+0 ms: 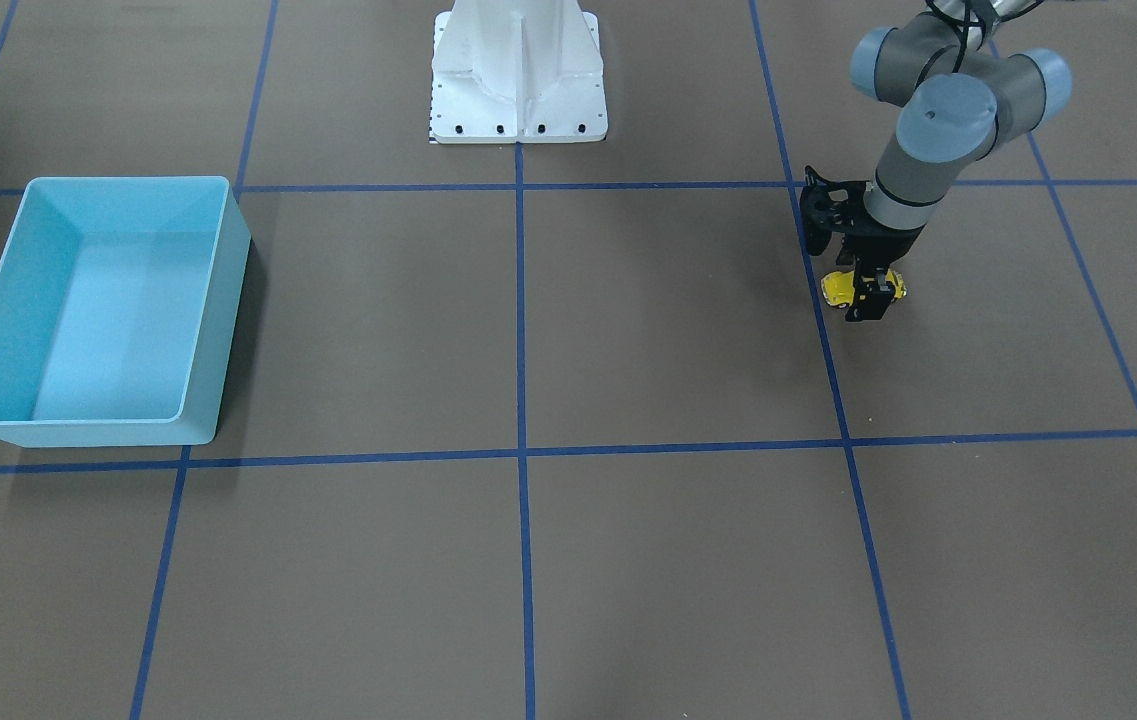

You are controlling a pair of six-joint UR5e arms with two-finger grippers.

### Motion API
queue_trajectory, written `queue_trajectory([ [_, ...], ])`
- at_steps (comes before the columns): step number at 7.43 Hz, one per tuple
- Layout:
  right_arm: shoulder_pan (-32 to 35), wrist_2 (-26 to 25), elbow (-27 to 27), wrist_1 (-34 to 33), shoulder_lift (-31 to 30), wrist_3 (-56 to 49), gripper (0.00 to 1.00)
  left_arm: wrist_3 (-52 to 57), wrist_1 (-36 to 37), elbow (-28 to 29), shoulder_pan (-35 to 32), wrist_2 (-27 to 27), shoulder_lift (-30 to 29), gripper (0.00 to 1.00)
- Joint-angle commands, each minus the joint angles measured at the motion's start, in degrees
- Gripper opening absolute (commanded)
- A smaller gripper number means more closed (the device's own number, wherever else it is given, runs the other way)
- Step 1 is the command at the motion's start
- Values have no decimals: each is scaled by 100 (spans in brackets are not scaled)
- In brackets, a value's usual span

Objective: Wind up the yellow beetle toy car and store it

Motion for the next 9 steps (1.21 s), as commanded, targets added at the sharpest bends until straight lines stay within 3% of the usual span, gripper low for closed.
queue_trajectory([
  [1, 0, 0, 0, 0, 0, 0, 100, 0, 7, 19, 0, -270, 16, 93],
  [4, -17, 0, 0, 0, 0, 0, 100, 26, 7, 10, 0, -280, 43, 92],
  [7, -9, 0, 0, -9, -9, 0, 100, 35, 7, 54, 0, -262, 52, 81],
  [9, -9, 0, 0, -9, -9, 0, 100, 18, 7, 54, 0, -262, 43, 61],
])
